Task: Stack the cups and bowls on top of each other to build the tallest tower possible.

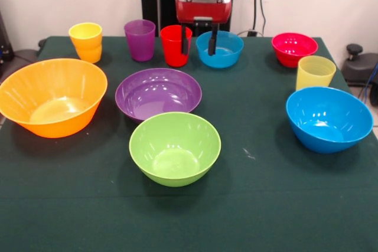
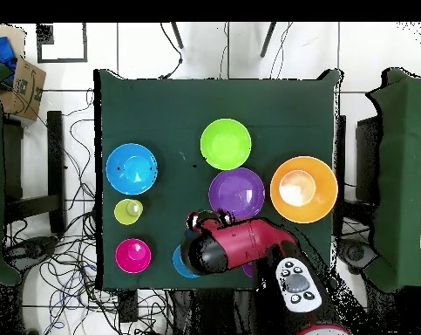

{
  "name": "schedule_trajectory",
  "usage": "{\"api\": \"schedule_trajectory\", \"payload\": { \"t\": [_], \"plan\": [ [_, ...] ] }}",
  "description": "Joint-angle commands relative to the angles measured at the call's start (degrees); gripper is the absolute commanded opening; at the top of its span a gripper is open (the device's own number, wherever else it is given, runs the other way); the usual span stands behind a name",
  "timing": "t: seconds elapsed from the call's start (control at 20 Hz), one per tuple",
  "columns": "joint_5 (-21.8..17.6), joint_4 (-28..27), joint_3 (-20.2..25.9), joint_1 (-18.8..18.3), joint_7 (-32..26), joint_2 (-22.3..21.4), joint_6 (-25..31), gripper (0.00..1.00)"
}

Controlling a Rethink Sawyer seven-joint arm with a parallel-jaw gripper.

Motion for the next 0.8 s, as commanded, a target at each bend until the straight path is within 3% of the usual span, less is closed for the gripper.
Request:
{"api": "schedule_trajectory", "payload": {
  "t": [0.05,0.4,0.8],
  "plan": [
    [-5.6,-5.0,0.5,1.9,0.5,9.8,-2.8,1.0],
    [-7.0,-8.0,-1.7,3.9,2.1,13.9,-6.2,1.0],
    [-7.7,-11.6,-1.1,2.5,0.4,18.0,-7.3,1.0]
  ]
}}
